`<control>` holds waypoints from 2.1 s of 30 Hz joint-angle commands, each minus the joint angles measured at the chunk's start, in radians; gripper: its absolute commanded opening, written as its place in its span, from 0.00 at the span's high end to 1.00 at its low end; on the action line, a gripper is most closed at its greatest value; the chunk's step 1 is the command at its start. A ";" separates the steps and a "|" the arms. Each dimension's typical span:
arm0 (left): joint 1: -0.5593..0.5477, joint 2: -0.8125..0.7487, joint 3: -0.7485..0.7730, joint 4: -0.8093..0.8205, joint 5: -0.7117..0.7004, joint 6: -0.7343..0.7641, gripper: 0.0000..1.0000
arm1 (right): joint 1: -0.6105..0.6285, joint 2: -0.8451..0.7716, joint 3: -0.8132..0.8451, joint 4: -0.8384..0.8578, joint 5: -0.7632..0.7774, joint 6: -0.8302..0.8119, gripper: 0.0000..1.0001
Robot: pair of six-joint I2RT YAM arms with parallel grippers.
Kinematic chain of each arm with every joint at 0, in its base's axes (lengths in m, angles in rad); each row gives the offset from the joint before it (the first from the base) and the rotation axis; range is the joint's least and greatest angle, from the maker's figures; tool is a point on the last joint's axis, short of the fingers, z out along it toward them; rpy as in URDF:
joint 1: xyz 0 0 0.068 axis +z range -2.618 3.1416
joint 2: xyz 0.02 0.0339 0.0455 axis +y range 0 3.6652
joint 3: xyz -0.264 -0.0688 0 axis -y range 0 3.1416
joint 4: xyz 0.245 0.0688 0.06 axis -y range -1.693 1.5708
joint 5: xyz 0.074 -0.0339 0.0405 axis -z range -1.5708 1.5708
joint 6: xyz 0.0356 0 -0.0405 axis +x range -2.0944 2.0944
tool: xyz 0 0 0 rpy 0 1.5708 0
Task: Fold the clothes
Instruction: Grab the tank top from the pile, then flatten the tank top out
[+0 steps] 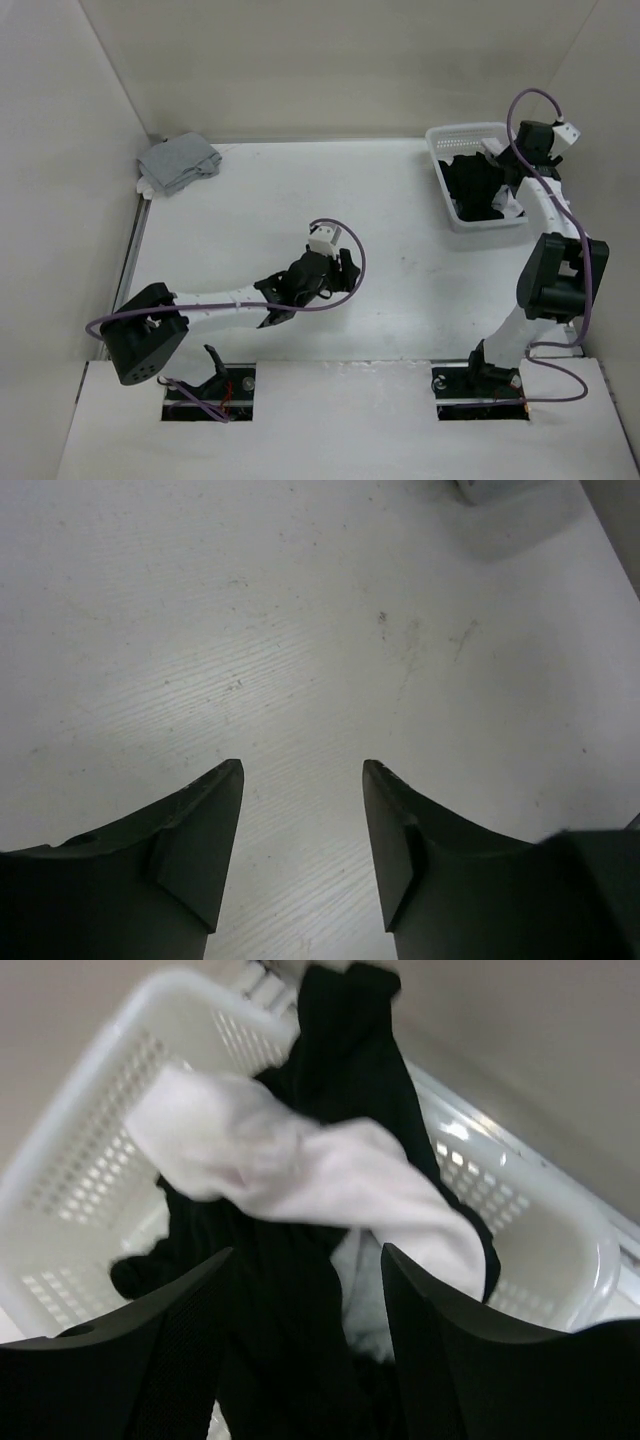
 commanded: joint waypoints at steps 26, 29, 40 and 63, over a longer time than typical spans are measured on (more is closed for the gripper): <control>0.019 0.039 0.024 0.084 0.073 -0.008 0.37 | 0.011 -0.089 0.140 0.186 0.036 -0.031 1.00; 0.039 0.004 0.017 0.076 0.065 -0.012 0.38 | 0.087 -0.279 0.046 0.277 0.037 -0.047 1.00; 0.188 -0.223 -0.035 0.000 -0.059 -0.074 0.36 | 0.622 -0.738 0.097 0.349 0.004 -0.253 1.00; 0.418 -0.659 -0.123 -0.229 -0.168 -0.140 0.37 | 1.423 -0.568 0.333 0.360 -0.052 -0.517 0.97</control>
